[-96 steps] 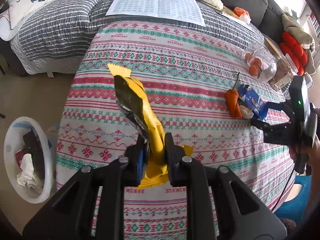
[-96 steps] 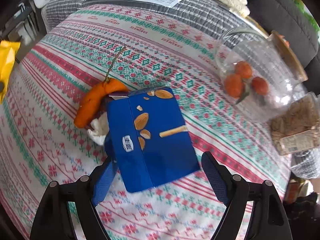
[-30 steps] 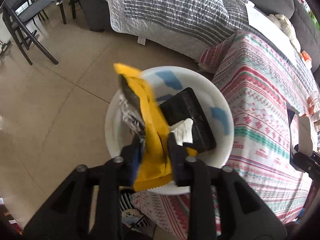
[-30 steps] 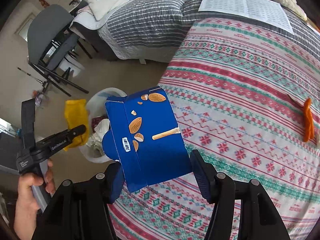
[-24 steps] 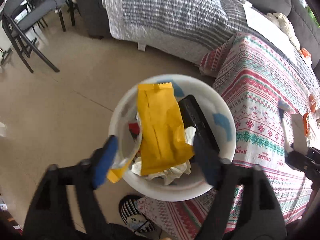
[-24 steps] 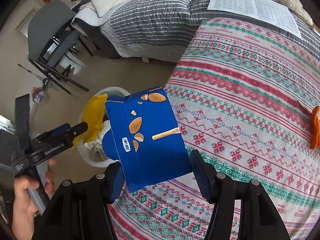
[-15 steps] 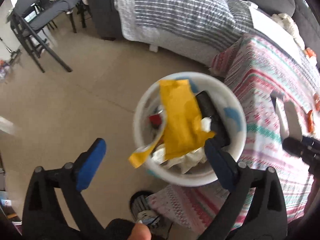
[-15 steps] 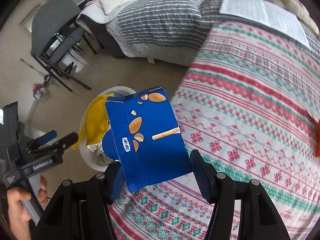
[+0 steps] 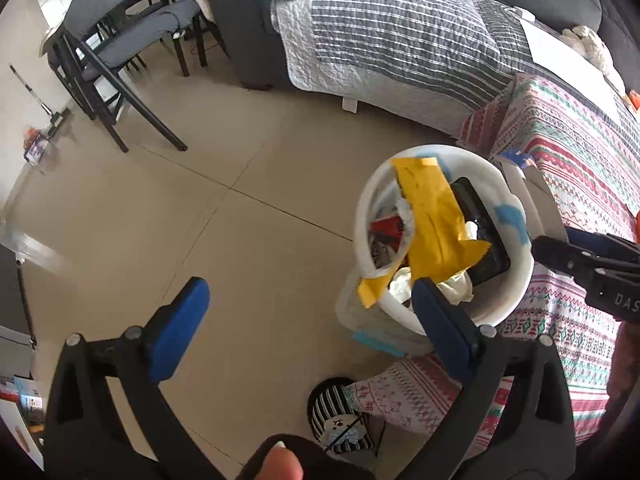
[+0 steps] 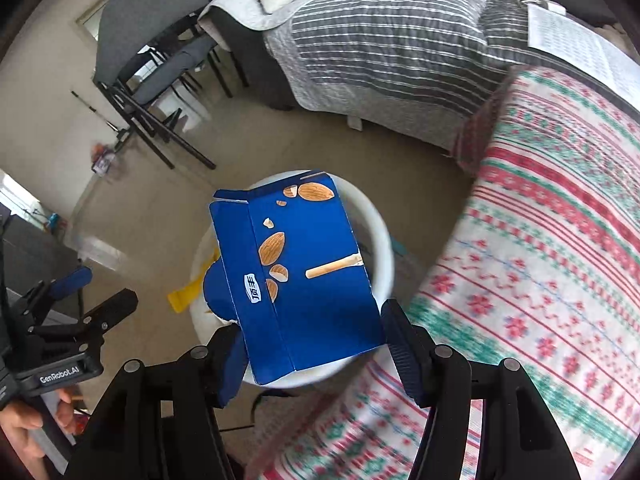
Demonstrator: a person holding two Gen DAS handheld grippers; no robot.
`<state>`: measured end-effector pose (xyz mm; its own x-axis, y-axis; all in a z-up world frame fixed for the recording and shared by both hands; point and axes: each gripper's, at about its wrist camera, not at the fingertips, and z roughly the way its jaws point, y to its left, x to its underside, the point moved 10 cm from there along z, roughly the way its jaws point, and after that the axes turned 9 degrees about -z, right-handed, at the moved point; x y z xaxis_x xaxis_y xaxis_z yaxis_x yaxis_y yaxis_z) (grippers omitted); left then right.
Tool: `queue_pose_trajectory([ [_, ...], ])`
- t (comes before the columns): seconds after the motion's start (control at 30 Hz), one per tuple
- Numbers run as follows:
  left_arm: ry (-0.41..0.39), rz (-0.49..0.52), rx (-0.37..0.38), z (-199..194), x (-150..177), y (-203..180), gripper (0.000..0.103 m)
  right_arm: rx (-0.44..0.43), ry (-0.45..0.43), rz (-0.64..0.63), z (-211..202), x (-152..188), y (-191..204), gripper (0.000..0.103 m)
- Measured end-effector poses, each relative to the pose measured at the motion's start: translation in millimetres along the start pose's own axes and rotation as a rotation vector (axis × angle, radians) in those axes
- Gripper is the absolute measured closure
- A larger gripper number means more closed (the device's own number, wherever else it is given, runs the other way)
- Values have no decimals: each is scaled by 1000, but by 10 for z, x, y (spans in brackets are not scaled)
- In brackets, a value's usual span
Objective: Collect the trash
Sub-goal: 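Drop the yellow wrapper from the left tool into the bin while the right tool drops the blue box in, then grasp the white tissue with the right tool while the left tool grasps the orange peel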
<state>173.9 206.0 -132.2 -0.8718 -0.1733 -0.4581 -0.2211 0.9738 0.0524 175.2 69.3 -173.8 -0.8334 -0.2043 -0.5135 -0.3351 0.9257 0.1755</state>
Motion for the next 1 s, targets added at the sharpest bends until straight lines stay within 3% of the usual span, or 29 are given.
queue_pose_trajectory([
  [0.17, 19, -3, -6, 55, 33, 66, 2, -86, -32, 24, 67, -86, 99, 24],
  [0.27, 27, 0, -4, 67, 44, 64, 2, -99, -41, 60, 38, -95, 34, 24],
  [0.73, 11, 32, 57, -99, 69, -231, 2, 129, -45, 45, -627, 166, -490, 24],
  [1.0, 2, 77, 107, -252, 99, -687, 2, 273, -32, 92, -1104, 489, -1075, 20],
])
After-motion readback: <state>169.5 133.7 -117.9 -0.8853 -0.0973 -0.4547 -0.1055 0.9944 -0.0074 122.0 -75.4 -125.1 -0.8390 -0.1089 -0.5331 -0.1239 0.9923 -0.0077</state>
